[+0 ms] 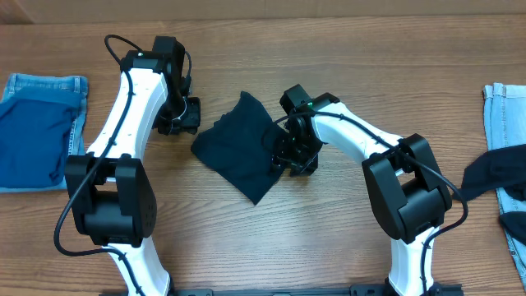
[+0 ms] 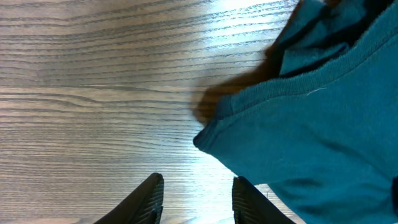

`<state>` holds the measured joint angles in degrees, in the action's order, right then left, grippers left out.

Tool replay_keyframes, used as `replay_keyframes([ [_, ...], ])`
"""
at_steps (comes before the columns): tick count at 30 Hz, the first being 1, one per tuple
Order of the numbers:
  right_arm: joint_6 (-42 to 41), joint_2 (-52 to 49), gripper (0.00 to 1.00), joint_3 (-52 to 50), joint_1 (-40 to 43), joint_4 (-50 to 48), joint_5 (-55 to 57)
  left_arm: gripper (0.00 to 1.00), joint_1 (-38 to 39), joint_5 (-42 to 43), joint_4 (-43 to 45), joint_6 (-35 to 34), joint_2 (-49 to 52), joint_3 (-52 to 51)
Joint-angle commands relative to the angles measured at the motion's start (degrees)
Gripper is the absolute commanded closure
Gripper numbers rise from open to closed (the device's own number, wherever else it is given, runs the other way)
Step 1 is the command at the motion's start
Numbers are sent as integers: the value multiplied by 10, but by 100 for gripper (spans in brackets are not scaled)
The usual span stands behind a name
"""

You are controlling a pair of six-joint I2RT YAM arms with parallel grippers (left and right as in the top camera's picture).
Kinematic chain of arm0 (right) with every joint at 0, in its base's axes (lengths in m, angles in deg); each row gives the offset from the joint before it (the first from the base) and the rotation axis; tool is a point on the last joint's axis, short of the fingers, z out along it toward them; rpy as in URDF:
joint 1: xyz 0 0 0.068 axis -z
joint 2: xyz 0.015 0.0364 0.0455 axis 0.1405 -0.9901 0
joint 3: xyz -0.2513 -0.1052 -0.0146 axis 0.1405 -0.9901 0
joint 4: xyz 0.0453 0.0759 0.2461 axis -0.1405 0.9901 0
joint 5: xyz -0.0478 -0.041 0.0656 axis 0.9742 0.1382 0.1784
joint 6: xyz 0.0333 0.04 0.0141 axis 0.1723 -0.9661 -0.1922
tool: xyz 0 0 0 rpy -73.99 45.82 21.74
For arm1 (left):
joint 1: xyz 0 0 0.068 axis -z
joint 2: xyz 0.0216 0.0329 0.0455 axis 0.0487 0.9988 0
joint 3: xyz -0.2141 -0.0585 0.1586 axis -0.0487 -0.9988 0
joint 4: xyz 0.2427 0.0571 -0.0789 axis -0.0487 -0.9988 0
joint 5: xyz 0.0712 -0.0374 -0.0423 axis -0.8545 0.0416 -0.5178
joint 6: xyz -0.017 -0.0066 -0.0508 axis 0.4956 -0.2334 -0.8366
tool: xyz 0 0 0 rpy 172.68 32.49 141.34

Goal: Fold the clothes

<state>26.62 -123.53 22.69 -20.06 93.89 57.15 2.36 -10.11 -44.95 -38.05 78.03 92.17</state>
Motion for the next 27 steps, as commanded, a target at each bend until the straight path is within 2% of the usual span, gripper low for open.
replay_keyframes([
  [1,45,36,39,25,5,10,53,56,-2,11,1,4,-12,12],
  [4,61,78,38,53,5,38,50,55,-2,11,3,4,-12,12],
  [8,132,139,38,68,5,63,56,53,-2,13,3,4,-12,12],
  [10,229,150,34,68,5,60,87,51,-2,41,3,4,-12,12],
  [12,330,147,40,68,5,60,126,50,-2,64,3,4,-12,12],
  [13,410,141,42,66,5,56,125,48,-2,83,3,4,-12,12],
  [14,433,138,46,66,5,53,126,49,-2,93,3,3,-12,12],
  [17,445,125,63,65,5,38,109,48,-2,97,3,2,-12,12],
  [20,493,105,63,65,-3,36,45,49,-2,96,3,1,-12,12],
  [23,520,69,63,65,-27,4,43,49,-2,95,3,-1,-12,12],
  [27,522,16,68,65,-64,-54,43,48,-2,74,14,-17,-12,12],
])
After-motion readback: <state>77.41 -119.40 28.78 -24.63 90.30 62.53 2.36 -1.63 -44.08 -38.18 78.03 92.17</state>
